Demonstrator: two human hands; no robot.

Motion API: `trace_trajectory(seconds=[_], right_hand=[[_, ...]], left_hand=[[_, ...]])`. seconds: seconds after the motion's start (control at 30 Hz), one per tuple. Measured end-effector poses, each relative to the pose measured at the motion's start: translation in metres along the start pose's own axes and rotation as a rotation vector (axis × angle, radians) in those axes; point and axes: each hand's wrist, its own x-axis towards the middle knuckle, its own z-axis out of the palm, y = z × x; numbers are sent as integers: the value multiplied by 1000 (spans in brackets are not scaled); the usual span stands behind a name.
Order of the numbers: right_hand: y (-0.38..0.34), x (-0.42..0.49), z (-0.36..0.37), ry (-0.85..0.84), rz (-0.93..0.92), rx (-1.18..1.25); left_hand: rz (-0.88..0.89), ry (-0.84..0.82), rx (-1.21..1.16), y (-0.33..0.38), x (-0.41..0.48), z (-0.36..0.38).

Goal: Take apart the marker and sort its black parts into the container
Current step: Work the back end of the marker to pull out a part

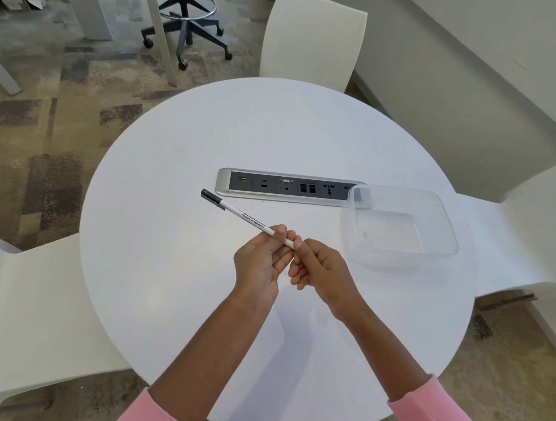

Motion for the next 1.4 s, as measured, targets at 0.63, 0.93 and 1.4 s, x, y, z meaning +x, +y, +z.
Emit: trace_trajectory(seconds=[0.63,0.93,1.4], right_hand=[[14,5,-28,256,-1032,-1151],[-1,-2,-11,141,-99,-34],[-1,-3,-10,139,-462,-467]], left_hand=[[-196,4,-92,3,-2,4],[-82,-344,46,-6,5,-3],[108,-121,-7,-7,-2,0]])
